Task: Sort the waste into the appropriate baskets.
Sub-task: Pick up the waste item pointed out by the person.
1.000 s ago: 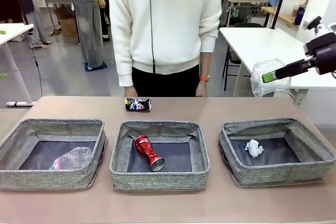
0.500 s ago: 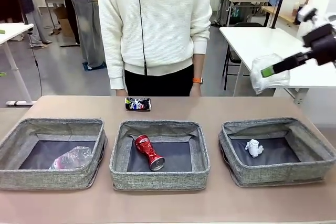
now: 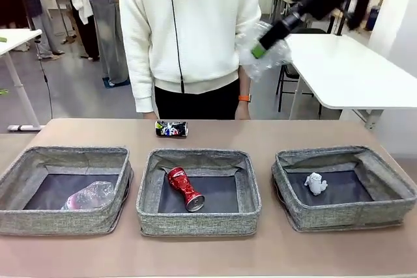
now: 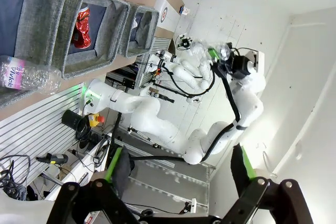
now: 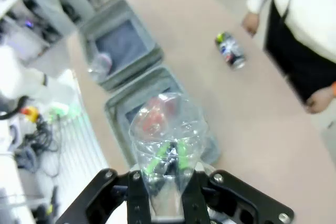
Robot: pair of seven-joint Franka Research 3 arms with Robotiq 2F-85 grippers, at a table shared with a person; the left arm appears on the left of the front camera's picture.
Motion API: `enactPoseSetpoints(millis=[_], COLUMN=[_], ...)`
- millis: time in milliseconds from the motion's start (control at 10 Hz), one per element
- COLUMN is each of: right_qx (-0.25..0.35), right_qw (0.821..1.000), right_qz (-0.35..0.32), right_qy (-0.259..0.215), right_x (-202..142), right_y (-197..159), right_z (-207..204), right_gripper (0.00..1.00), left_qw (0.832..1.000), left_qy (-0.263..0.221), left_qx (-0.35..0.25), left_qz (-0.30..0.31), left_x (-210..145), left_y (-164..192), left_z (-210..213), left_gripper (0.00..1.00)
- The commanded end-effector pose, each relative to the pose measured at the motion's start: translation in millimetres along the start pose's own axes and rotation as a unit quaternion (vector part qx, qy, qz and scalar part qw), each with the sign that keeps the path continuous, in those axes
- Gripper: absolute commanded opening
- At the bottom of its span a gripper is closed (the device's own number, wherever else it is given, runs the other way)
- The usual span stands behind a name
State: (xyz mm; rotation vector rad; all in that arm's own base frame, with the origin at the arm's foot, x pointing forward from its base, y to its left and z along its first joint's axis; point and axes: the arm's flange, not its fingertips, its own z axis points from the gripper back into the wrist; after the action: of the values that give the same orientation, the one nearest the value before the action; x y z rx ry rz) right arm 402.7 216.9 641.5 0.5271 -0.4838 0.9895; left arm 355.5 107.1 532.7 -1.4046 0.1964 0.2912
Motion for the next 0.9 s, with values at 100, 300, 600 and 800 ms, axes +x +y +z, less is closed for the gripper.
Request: enactPoseSetpoints(millis=[100,300,600,800], right_qx=[-0.093,-0.139,-0.151,-0.102], right_qw=[0.986,0.972,0.948,0.946], right_qz=[-0.075,-0.142,-0.218,-0.234], right_qy=[0.12,0.123,0.177,0.201], right_x=[74.8,122.1,172.2,189.6], right_y=[77.6,132.3,161.2,165.3], right_z=[-3.2,2.2,6.9,10.7], right_gripper=[0.05,0.05,0.05,0.05], left_qw=[1.0,1.0,1.0,1.0], left_qy=[0.004,0.004,0.004,0.004], left_qx=[-0.005,-0.005,-0.005,-0.005], left_qz=[-0.007,-0.007,-0.007,-0.007], left_x=[-2.6,-2.6,-2.6,-2.6], left_y=[-2.0,-2.0,-2.0,-2.0], left_z=[0.9,0.9,0.9,0.9], left_gripper=[1.0,1.0,1.0,1.0])
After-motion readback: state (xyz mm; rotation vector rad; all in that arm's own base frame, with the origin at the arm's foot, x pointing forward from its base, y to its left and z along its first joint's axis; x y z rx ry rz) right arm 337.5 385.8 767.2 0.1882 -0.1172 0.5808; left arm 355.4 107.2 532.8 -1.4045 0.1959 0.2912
